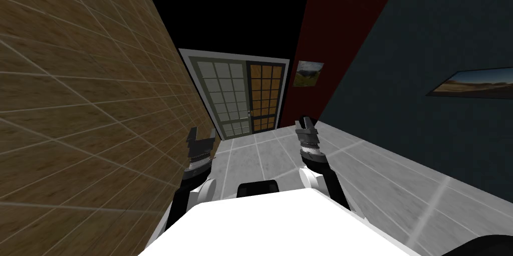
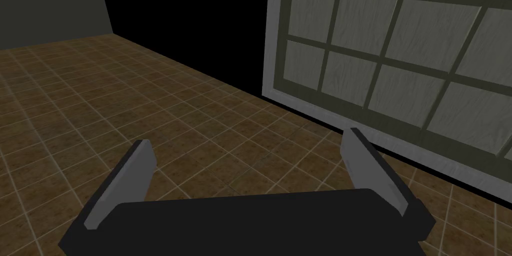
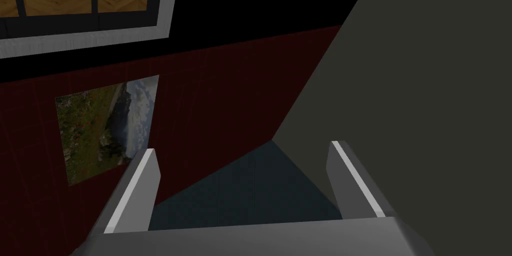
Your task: Pull the door open
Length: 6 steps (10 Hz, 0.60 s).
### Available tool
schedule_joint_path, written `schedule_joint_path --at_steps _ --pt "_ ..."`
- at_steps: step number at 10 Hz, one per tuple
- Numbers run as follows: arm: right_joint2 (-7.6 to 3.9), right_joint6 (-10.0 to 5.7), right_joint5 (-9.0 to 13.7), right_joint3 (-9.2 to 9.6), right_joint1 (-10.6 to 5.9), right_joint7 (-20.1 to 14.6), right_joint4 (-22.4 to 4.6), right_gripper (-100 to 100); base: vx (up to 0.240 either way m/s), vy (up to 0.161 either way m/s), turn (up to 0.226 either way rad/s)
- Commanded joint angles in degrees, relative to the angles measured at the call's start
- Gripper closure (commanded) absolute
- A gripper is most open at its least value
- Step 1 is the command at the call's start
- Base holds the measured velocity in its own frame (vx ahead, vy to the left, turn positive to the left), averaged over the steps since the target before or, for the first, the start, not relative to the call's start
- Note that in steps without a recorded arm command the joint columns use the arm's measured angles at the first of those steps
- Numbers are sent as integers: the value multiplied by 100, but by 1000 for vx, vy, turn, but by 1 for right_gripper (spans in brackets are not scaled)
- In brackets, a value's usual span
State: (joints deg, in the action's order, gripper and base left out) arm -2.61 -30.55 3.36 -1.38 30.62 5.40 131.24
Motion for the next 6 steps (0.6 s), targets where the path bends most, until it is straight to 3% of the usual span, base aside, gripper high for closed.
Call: schedule_joint_path --at_steps 1,6 --pt "-32 -40 -66 -65 -37 127 -158 -100 75 33 67" --pt "-117 -179 -299 -293 -169 573 -713 -100 166 26 54"
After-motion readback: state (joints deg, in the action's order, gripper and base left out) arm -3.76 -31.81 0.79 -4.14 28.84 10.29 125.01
